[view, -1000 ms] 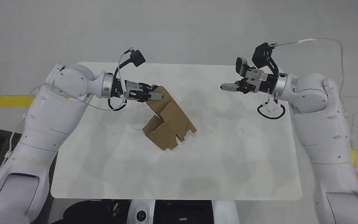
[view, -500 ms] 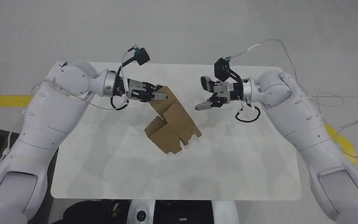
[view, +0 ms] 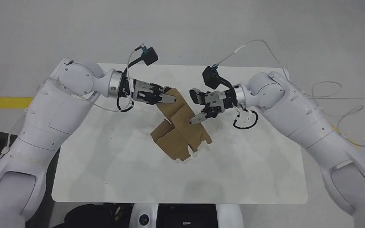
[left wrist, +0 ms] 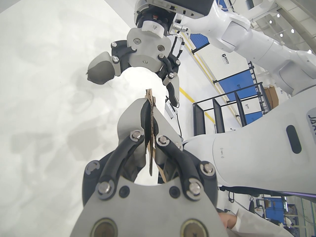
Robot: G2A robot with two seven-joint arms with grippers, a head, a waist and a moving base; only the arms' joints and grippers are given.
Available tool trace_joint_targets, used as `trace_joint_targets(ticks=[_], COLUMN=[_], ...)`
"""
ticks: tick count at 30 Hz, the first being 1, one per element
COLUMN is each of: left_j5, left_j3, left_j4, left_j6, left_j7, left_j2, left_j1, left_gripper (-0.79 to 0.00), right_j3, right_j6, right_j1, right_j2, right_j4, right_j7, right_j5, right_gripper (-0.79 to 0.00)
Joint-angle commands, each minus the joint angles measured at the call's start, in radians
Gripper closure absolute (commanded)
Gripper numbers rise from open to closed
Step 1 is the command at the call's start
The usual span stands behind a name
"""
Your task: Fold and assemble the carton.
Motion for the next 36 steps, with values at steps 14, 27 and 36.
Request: trace_joint_targets(ticks=[14, 27, 36], left_j5=[-0.014, -0.04, -0.019], left_j3=[0.029, 0.056, 0.052], left_j4=[0.014, 0.031, 0.014], left_j6=[-0.014, -0.013, -0.003], left_j7=[0.014, 0.013, 0.039], left_j2=[0.0, -0.002, -0.001], left_j1=[-0.022, -0.032, -0.019], left_gripper=[0.0, 0.0, 0.0], right_j3=[-0.065, -0.065, -0.053], right_j6=[0.0, 0.0, 0.027], right_j1=[0.037, 0.037, 0.022], right_j2=[0.004, 0.004, 0.006], right_j4=[-0.022, -0.022, -0.038], right_j7=[0.0, 0.0, -0.018], right_j5=[0.058, 0.058, 0.028], right_gripper=[-0.345, -0.785, -0.785])
